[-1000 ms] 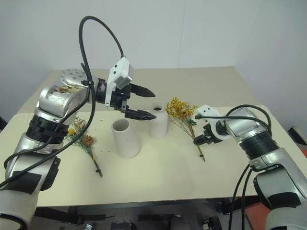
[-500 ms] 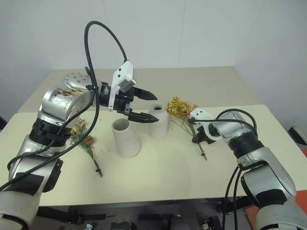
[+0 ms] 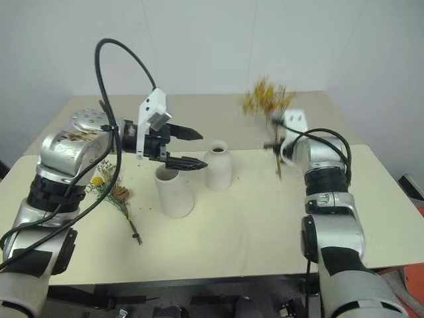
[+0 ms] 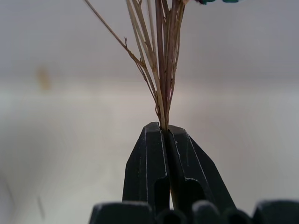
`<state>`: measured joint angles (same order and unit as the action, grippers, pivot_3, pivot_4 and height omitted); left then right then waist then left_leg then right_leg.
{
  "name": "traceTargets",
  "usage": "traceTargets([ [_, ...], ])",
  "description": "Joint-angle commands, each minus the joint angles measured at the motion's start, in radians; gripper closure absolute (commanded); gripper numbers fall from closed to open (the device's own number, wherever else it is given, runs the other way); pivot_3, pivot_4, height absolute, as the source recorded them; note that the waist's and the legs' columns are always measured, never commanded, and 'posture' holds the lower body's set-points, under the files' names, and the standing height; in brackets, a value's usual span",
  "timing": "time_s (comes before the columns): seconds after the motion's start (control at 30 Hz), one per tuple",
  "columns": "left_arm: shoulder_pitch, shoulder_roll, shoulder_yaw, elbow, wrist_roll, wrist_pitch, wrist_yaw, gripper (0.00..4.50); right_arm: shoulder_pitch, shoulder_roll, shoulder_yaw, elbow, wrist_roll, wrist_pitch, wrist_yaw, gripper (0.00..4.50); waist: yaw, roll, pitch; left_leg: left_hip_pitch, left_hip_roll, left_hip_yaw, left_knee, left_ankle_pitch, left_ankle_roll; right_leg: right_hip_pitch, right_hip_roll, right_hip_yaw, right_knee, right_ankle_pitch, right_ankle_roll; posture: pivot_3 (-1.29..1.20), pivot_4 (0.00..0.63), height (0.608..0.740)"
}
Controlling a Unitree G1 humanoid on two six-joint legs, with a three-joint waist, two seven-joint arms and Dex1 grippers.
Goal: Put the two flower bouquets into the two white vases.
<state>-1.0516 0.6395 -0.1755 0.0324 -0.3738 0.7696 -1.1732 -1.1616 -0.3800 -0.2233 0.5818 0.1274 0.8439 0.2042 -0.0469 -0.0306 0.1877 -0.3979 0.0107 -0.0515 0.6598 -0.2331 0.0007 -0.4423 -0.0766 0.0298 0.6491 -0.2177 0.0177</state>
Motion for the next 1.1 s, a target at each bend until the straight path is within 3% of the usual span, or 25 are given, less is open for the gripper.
traceTargets([
  [0.03, 0.003, 0.016, 0.031, -0.040, -0.010, 0.005, 0.019, 0.00, -0.024, 0.061, -0.141, -0.158, 0.147, -0.101, -0.013, 4.49, 0.000, 0.000, 0.000, 0.000, 0.000, 0.000, 0.000, 0.000, 0.000, 0.000, 0.000, 0.000, 0.000, 0.000, 0.000, 0.00, 0.150, 0.740],
  [0.3, 0.028, 0.028, 0.046, -0.062, -0.025, 0.036, 0.058, 0.00, 0.029, 0.176, -0.077, -0.352, 0.283, -0.231, 0.152, 4.49, -0.001, 0.001, 0.000, 0.000, 0.000, 0.000, 0.000, 0.000, 0.000, 0.001, 0.000, 0.000, 0.002, 0.002, 0.002, 0.00, 0.150, 0.740],
  [0.5, 0.041, 0.039, 0.049, -0.083, -0.038, 0.056, 0.078, 0.00, 0.109, 0.214, 0.049, -0.417, 0.241, -0.289, 0.192, 4.49, -0.001, 0.001, 0.000, -0.001, 0.000, 0.000, 0.000, 0.000, 0.000, 0.001, 0.000, 0.000, 0.002, 0.002, 0.002, 0.00, 0.150, 0.740],
  [1.1, 0.022, 0.029, 0.042, -0.074, -0.041, 0.134, 0.132, 0.00, 0.166, 0.220, 0.121, -0.432, 0.206, -0.379, 0.166, 4.49, -0.002, 0.001, 0.000, 0.000, 0.000, 0.000, 0.000, 0.000, 0.000, 0.001, 0.000, 0.000, 0.002, 0.002, 0.002, 0.00, 0.150, 0.740],
])
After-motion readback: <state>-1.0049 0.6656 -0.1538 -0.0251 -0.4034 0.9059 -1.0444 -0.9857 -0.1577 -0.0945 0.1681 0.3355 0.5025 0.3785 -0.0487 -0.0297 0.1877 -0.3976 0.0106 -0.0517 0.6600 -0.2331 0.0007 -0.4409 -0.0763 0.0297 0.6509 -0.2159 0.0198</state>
